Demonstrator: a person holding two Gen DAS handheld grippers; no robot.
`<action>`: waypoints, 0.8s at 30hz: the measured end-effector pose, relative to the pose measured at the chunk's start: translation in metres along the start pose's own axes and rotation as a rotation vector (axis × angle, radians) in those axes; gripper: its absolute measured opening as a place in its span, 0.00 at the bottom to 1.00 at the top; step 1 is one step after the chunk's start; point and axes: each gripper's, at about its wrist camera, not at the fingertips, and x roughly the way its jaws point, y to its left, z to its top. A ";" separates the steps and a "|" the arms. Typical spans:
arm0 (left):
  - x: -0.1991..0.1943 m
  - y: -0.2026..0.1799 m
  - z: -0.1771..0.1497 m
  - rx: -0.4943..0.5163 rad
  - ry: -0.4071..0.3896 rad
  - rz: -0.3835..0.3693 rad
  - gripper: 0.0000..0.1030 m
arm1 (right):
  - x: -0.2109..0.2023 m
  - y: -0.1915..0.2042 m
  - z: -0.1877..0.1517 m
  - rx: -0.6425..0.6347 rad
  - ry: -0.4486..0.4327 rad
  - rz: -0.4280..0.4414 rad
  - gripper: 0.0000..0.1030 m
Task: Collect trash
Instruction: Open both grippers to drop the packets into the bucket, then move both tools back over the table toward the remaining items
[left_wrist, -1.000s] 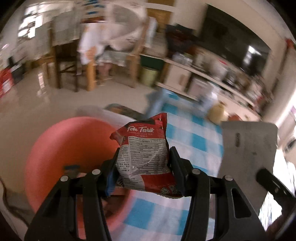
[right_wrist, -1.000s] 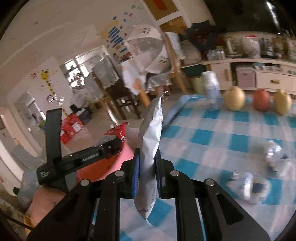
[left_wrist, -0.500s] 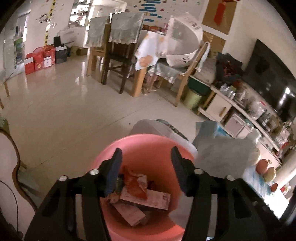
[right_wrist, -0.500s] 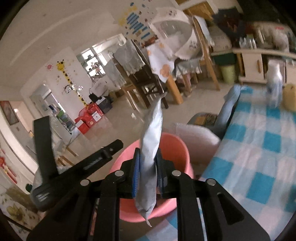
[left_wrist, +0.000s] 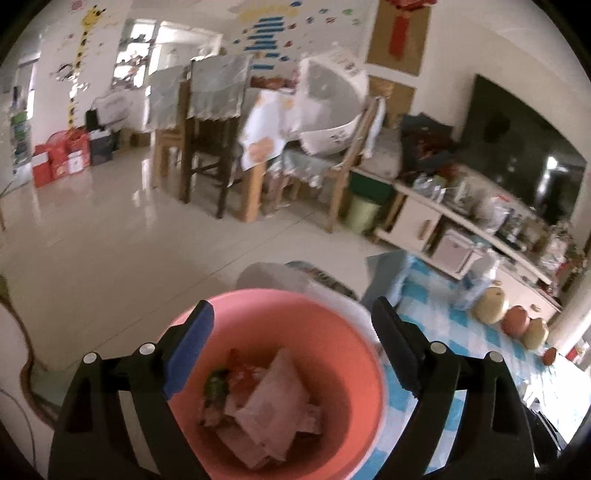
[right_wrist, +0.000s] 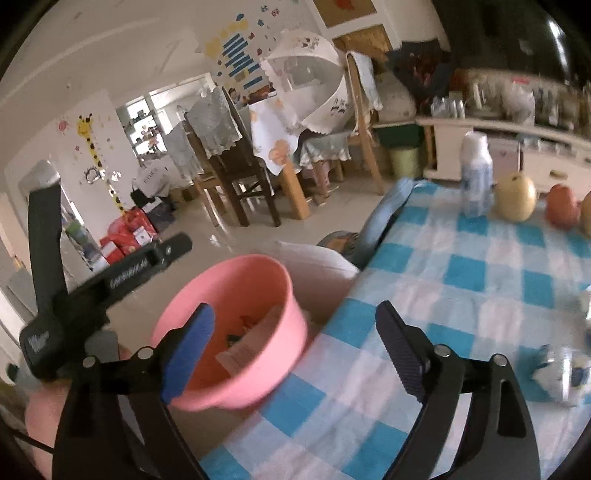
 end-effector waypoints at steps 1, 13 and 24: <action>-0.002 -0.005 -0.001 0.014 -0.013 -0.020 0.85 | -0.004 -0.001 -0.002 -0.019 -0.002 -0.013 0.85; -0.009 -0.063 -0.016 0.163 0.027 -0.127 0.86 | -0.047 -0.007 -0.036 -0.220 -0.052 -0.121 0.90; -0.012 -0.096 -0.037 0.237 0.073 -0.197 0.86 | -0.083 -0.049 -0.047 -0.180 -0.121 -0.163 0.95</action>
